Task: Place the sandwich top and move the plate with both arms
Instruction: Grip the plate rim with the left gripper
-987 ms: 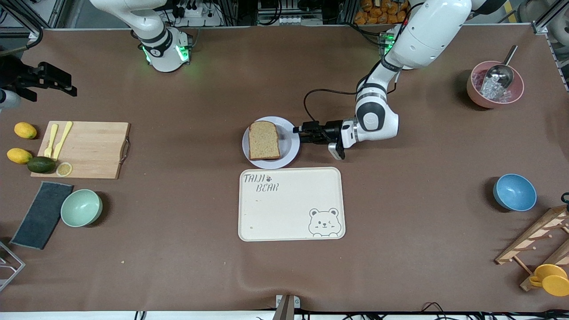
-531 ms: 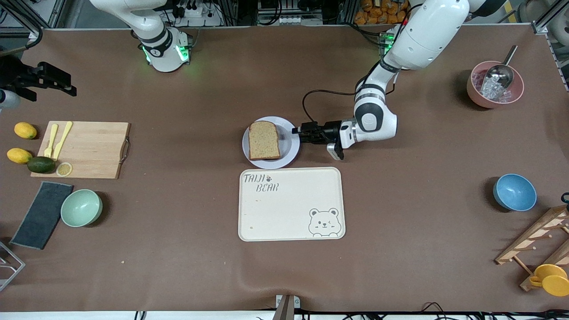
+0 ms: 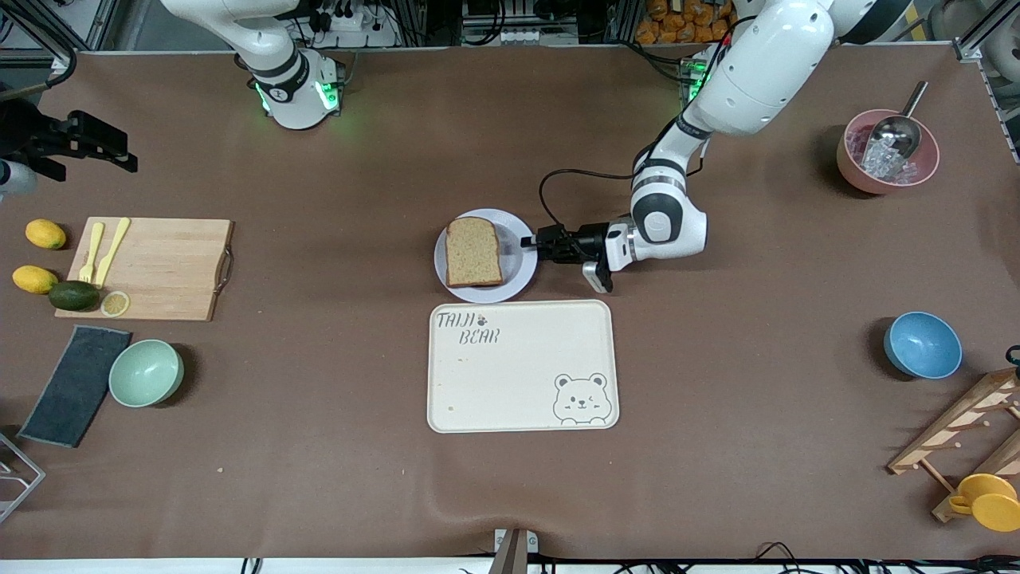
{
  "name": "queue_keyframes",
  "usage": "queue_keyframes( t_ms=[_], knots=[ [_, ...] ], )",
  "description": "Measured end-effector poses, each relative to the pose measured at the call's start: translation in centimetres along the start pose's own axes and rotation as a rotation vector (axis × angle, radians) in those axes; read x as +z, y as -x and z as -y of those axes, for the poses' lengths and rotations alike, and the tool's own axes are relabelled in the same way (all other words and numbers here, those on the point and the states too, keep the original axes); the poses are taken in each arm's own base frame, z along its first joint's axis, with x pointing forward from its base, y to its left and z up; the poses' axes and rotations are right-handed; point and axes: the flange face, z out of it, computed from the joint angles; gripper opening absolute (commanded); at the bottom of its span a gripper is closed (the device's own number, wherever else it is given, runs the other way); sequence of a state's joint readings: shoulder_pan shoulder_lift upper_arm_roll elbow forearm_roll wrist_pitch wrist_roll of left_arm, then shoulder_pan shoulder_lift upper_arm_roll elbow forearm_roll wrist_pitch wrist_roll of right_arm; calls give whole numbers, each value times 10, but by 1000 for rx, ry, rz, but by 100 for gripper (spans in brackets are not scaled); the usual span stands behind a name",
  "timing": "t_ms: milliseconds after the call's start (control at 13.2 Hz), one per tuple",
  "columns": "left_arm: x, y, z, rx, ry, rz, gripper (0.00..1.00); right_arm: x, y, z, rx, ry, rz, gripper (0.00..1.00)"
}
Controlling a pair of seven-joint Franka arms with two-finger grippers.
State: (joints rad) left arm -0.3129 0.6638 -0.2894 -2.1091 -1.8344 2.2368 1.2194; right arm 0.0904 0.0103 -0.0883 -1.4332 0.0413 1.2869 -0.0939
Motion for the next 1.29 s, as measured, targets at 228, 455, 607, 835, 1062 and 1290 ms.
queue_keyframes(
  t_ms=[228, 455, 607, 835, 1062, 1290],
  knots=[
    [2, 0, 3, -18, 4, -15, 22, -1, 0, 1, -2, 1, -2, 100],
    [3, -3, 8, -24, 5, -20, 11, -2, 0, 1, -3, 1, -6, 100],
    [3, -5, 10, -26, 6, -23, 1, -3, 0, 1, -2, 1, -8, 100],
    [4, -8, 8, -25, 15, -30, 0, -4, 1, 0, 1, 1, -9, 100],
    [5, -8, 7, 0, 23, -47, 0, -4, 1, -1, 3, 1, -9, 100],
    [6, -8, 6, 10, 23, -49, 0, -4, 1, -1, 3, 2, -9, 100]
  ],
)
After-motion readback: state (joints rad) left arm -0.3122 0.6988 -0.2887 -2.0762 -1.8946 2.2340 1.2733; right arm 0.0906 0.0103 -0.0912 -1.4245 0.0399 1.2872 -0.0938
